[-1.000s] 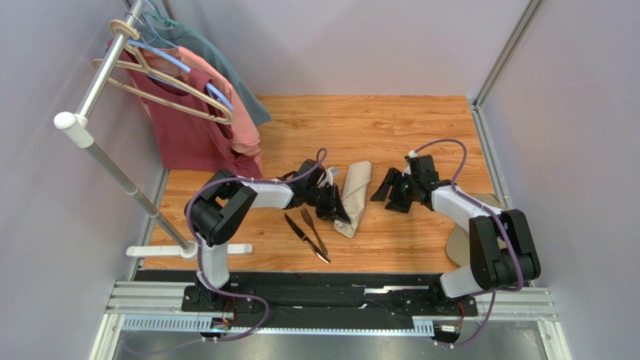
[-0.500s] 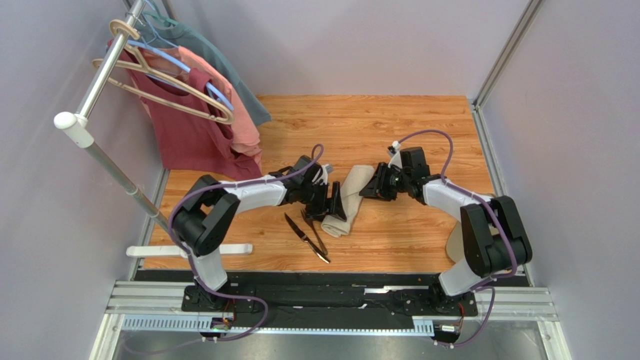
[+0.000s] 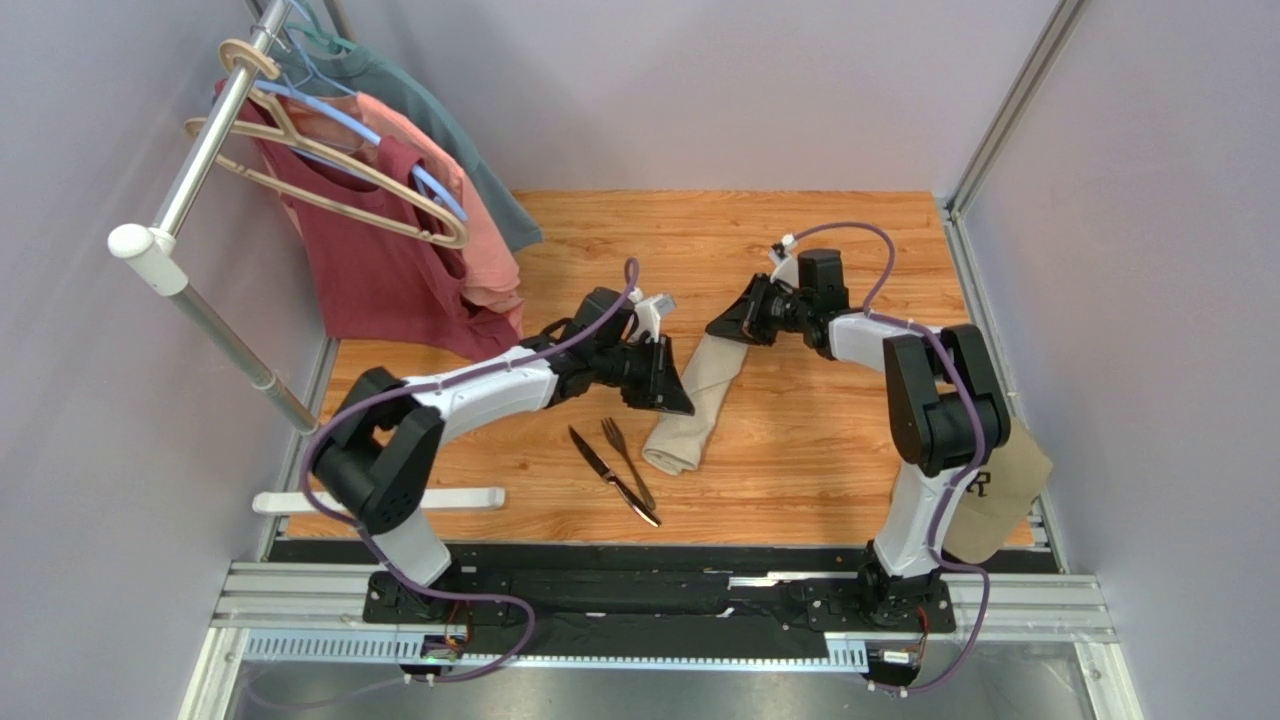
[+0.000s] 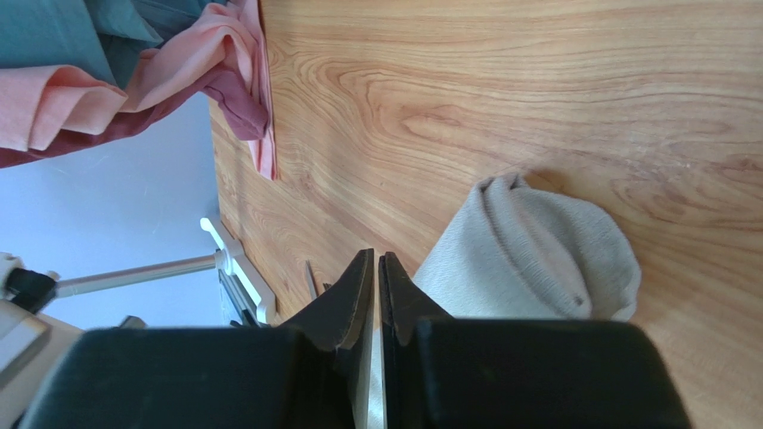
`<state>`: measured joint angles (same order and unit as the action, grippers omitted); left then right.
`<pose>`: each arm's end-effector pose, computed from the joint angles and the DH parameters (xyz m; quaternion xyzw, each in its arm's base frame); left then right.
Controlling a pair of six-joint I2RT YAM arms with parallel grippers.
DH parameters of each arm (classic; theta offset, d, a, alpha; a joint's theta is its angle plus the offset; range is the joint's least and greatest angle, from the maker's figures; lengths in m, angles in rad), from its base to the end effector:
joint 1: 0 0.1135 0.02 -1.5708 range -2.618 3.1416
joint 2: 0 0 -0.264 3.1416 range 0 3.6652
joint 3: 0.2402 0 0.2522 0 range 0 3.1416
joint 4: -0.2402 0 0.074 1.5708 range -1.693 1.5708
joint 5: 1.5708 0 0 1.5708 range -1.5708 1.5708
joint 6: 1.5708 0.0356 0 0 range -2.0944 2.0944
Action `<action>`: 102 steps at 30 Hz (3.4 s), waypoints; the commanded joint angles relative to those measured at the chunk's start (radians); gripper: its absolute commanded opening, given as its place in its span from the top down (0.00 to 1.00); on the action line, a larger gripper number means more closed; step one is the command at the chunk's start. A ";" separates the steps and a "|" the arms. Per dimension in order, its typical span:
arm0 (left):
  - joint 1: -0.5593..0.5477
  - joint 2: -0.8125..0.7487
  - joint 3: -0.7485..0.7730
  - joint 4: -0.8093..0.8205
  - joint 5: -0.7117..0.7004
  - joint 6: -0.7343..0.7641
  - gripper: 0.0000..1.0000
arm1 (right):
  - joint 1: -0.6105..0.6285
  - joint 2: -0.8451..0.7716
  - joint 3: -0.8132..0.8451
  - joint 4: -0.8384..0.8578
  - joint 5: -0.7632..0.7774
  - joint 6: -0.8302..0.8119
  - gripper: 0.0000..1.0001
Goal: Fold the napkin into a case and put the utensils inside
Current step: Smooth out the smaller rectangle-folded napkin at the center of the board, then pick up the fork from the center of the board.
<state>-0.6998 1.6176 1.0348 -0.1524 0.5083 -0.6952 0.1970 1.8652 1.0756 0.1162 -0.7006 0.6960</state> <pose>0.2549 -0.2373 0.2220 0.1041 0.8844 -0.4284 0.1534 0.3788 0.0990 0.1713 0.0647 0.8568 0.4548 0.2340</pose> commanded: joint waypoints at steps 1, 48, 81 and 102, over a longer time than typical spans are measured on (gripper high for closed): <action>-0.006 0.128 -0.042 0.336 0.255 -0.078 0.84 | -0.030 0.064 0.000 0.154 -0.091 0.062 0.92; 0.052 0.485 0.477 -0.323 -0.232 0.198 0.71 | -0.103 0.103 0.027 0.124 -0.027 0.074 0.80; 0.077 -0.923 -0.101 -0.676 -0.418 0.022 0.21 | 0.808 -0.064 0.150 -0.719 0.694 -0.391 0.53; 0.371 -0.747 -0.107 -0.695 -0.060 0.066 0.17 | 0.849 -0.084 0.090 -0.641 0.851 -0.639 1.00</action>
<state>-0.4255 0.8078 0.9386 -0.8925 0.1932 -0.6510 1.0672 1.8610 1.2079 -0.5659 0.0975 0.2104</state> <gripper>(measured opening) 0.827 0.030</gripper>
